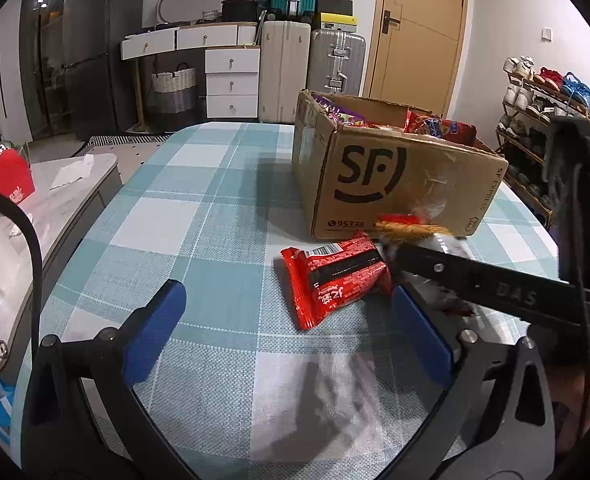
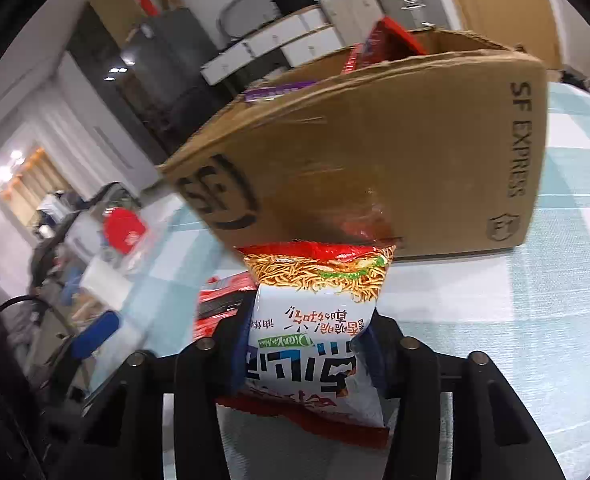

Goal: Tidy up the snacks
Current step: 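Grasp the white noodle bag with the right gripper, then grasp the red chocolate bar pack with the left gripper while the right gripper holds the noodle bag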

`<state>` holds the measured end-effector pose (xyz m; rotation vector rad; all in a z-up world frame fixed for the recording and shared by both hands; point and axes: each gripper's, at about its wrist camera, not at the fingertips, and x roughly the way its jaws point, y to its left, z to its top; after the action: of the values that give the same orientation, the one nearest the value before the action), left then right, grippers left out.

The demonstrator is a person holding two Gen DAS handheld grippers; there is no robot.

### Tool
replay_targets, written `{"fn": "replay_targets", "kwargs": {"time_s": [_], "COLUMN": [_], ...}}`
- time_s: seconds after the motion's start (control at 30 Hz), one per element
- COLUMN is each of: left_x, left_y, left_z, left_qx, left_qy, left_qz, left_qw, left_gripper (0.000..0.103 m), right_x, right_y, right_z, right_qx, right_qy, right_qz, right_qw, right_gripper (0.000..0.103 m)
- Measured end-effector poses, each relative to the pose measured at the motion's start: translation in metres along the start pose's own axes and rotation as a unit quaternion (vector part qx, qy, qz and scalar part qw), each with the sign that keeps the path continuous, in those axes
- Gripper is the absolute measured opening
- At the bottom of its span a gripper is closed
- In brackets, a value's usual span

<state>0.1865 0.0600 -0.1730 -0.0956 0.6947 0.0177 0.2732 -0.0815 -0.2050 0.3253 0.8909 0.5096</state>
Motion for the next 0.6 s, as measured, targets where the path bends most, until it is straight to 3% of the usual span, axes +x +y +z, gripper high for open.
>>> {"fn": "replay_targets", "kwargs": {"time_s": [0.3,0.6], "left_x": [0.002,0.010], "left_y": [-0.004,-0.004], "left_z": [-0.001,-0.001], "left_qx": [0.010,0.009], "left_qy": [-0.001,0.018], "left_qz": [0.015,0.030], "left_qw": [0.9998,0.9993], "left_gripper": [0.103,0.103], "right_x": [-0.039,-0.083], "right_y": [-0.015,-0.039], "right_z": [-0.018,-0.036], "right_qx": [0.002,0.012], "right_qy": [-0.026,-0.059], "right_qz": [-0.023,-0.018], "right_qw": [0.999,0.998], "right_gripper": [0.046,0.046]}}
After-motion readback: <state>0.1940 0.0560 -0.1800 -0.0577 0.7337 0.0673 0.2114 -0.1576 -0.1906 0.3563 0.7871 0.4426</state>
